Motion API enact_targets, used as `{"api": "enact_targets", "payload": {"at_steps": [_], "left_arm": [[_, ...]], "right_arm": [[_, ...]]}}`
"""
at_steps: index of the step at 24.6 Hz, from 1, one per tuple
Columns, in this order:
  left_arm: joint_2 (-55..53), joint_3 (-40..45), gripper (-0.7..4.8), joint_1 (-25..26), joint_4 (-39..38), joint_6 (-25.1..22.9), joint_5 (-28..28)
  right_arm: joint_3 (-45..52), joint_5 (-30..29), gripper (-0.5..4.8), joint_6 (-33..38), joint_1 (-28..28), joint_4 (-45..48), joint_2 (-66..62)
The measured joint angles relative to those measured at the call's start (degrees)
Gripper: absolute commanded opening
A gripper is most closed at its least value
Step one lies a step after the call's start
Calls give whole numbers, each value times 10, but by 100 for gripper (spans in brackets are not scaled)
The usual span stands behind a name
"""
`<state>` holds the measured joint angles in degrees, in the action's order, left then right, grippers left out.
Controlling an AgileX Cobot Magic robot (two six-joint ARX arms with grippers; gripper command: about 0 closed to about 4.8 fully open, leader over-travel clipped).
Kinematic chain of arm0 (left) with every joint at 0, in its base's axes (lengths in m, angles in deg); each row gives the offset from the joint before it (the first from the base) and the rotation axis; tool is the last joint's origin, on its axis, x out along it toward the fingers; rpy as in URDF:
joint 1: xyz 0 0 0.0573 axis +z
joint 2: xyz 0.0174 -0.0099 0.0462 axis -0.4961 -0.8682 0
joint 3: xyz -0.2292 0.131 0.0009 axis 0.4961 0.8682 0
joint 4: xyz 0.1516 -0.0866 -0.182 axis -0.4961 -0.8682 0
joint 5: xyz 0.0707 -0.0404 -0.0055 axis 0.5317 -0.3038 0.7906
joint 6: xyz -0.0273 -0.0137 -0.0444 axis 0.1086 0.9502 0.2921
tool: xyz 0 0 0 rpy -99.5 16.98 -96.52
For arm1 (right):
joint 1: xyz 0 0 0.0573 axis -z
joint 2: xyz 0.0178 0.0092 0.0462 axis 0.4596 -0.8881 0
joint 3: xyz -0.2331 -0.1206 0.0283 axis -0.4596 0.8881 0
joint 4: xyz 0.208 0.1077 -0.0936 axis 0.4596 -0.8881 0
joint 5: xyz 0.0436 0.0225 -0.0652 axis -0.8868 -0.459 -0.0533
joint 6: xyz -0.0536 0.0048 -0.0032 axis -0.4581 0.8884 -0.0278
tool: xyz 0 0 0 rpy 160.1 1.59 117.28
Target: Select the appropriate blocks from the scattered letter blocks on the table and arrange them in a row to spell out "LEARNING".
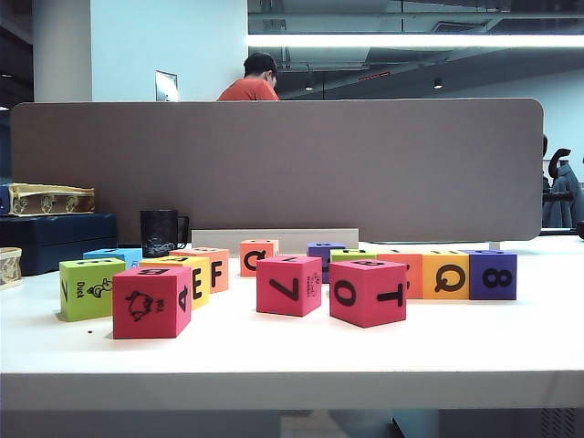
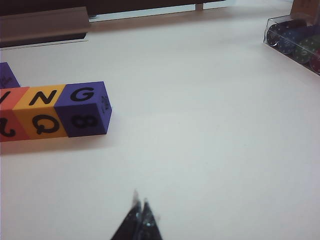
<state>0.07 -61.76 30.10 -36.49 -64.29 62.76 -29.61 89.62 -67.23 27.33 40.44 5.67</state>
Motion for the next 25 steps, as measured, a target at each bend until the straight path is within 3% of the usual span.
{"api": "enact_targets", "payload": {"at_steps": [10,19,25], "left_arm": [[0,0,-6,0,0,1,-2],[0,0,-6,0,0,1,-2],[0,0,-5,0,0,1,-2]], "right_arm": [[0,-37,-2,21,-3,2,0],[0,-159,-3,64,-5,37,0],[-24,-162,-3,65,-4,38,0]]}}
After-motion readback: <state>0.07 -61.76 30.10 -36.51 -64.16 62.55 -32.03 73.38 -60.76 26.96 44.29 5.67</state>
